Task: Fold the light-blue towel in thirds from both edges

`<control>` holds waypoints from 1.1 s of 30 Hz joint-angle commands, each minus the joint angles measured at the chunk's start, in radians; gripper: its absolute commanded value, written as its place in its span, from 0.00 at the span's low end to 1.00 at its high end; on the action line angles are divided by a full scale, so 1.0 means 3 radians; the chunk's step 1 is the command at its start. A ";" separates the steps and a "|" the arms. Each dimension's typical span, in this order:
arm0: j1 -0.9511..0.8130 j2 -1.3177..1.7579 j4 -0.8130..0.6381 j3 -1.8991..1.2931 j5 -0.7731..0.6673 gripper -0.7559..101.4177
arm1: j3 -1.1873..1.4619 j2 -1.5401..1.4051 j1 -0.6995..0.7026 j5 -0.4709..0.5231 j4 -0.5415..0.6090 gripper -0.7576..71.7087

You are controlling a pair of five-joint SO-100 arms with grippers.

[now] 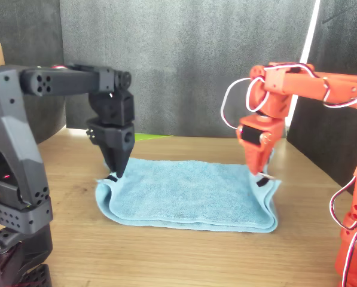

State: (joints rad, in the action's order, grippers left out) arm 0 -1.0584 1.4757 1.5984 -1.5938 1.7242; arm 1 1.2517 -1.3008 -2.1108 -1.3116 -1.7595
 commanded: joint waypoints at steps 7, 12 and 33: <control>0.0220 -0.0230 0.0174 0.0460 0.0077 0.01 | -0.0752 0.0389 -0.0317 -0.0066 -0.0276 0.01; 0.0368 -0.0358 0.0235 0.0670 0.0107 0.01 | -0.0946 0.0568 -0.0450 -0.0041 -0.0312 0.01; 0.0803 -0.0731 0.0343 0.1273 0.0174 0.01 | -0.1963 0.1278 -0.0879 -0.0020 -0.0588 0.01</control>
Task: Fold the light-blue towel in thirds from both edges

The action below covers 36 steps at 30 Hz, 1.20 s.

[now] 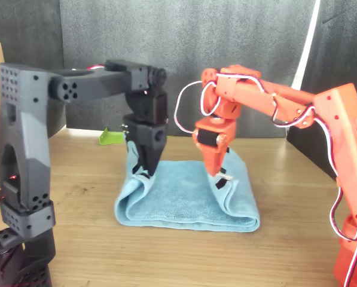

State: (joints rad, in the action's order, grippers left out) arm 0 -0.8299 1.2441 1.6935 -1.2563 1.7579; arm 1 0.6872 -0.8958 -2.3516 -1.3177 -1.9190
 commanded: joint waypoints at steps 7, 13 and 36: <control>0.0312 -0.0056 0.0041 0.0235 0.0112 0.01 | -0.0082 -0.0026 -0.0164 -0.0005 -0.0036 0.01; 0.0465 -0.0077 0.0041 0.0225 0.0097 0.01 | -0.0087 -0.0010 -0.0220 -0.0015 -0.0015 0.01; 0.0424 -0.0169 -0.0005 0.0251 0.0092 0.01 | -0.0399 -0.0082 -0.0205 -0.0046 -0.0082 0.33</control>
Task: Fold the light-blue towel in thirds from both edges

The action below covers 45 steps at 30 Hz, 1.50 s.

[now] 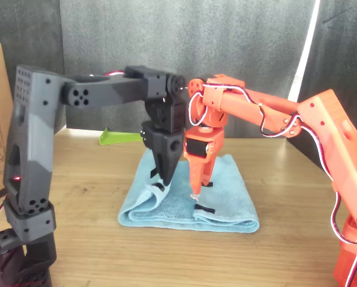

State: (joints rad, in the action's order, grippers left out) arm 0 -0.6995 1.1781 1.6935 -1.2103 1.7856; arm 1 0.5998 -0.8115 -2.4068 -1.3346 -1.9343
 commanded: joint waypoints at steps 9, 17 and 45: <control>0.0107 -0.0215 0.0031 0.0358 0.0036 0.01 | 0.0578 -0.1283 0.0690 0.0143 -0.0031 0.32; 0.0159 -0.0527 0.0112 0.0752 0.0010 0.01 | 0.1110 -0.1790 0.1023 0.0251 -0.0031 0.34; -0.2459 0.1253 0.0010 0.0378 -0.0649 0.01 | 0.3559 -0.3114 0.2112 -0.0261 0.1657 0.01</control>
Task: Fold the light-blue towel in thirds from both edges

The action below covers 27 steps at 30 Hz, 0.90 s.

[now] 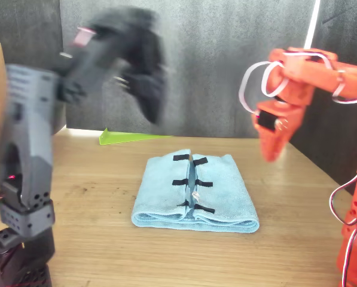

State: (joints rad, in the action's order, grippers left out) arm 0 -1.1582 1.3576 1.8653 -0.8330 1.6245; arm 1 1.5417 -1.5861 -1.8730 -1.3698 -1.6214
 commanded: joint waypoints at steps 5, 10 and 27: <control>-0.1754 0.1999 -0.2132 -0.3119 0.0123 0.01 | 0.1524 -0.1626 0.0787 -0.0317 0.1248 0.01; -0.1938 0.2751 -0.2475 -0.4285 0.0179 0.01 | 0.2413 -0.2971 0.1018 -0.0276 0.1222 0.01; -0.1928 0.6075 -0.1943 -0.6535 0.0261 0.05 | 0.4086 -0.5129 0.1560 0.0174 0.1012 0.01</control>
State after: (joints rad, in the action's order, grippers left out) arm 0 -1.7273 3.1431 1.2579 -2.7872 1.6874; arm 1 2.7397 -3.0158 -1.3606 -1.2947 -1.2594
